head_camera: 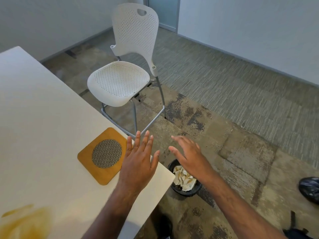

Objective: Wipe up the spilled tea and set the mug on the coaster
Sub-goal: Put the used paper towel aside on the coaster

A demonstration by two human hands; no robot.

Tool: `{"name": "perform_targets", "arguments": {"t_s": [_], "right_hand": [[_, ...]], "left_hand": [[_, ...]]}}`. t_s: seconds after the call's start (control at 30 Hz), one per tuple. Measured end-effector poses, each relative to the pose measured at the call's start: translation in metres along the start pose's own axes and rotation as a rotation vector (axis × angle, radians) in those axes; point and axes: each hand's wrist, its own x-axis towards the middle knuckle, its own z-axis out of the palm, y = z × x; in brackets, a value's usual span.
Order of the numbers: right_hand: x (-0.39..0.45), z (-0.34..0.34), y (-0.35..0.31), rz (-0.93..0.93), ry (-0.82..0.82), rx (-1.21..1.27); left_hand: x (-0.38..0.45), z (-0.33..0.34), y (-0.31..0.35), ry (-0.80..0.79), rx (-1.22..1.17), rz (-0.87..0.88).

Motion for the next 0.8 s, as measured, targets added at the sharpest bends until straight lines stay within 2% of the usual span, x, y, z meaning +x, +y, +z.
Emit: {"name": "perform_targets", "arguments": {"t_s": [0.13,0.47,0.8], "right_hand": [[0.009,0.011,-0.031,-0.130,-0.044,-0.135],[0.025,0.066,-0.113,-0.432,-0.158,-0.236],[0.020,0.123,-0.191,-0.617,-0.231,-0.345]], "left_hand": [[-0.019,-0.009,-0.023,0.021,0.019,-0.080],[-0.076,-0.030,-0.089,0.062,-0.018,-0.275],[-0.149,-0.053,-0.152,0.131,-0.022,-0.464]]}}
